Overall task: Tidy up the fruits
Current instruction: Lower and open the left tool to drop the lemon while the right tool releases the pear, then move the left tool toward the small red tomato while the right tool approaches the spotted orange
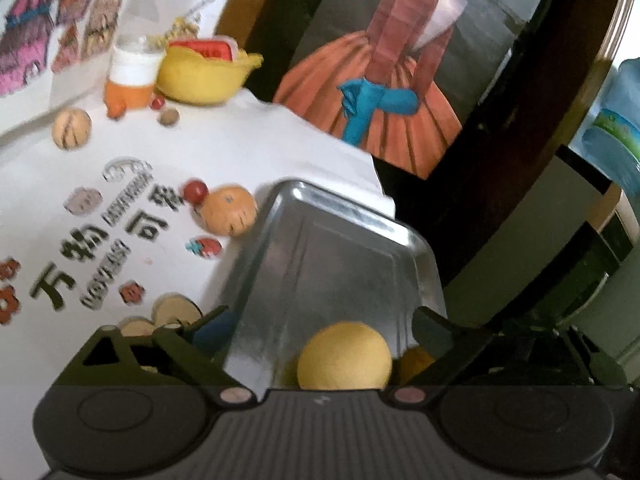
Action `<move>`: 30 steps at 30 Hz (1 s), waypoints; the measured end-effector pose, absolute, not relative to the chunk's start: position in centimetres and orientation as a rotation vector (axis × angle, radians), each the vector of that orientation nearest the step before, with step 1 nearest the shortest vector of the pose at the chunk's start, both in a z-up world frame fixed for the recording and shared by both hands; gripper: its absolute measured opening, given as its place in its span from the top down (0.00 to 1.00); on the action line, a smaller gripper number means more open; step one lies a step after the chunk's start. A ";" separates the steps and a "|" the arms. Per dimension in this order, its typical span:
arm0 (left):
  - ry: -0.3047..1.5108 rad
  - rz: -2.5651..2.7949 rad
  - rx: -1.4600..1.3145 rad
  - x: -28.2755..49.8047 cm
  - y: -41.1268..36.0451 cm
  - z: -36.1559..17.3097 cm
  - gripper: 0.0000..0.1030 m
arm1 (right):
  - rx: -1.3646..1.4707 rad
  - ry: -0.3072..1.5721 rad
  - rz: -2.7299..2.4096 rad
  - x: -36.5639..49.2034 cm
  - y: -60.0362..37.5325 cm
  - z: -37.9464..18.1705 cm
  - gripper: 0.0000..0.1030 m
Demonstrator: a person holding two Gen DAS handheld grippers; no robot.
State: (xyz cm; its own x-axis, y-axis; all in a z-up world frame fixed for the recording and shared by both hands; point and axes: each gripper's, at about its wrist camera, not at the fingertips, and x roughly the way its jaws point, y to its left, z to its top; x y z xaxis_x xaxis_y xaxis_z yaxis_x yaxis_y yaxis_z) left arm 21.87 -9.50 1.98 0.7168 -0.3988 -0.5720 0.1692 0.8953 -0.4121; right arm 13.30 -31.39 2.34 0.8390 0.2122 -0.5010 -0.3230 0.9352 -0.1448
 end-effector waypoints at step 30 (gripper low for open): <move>0.615 -0.103 -0.335 22.0 -0.6 2.8 0.00 | -0.284 0.475 0.435 16.2 -24.3 4.5 0.01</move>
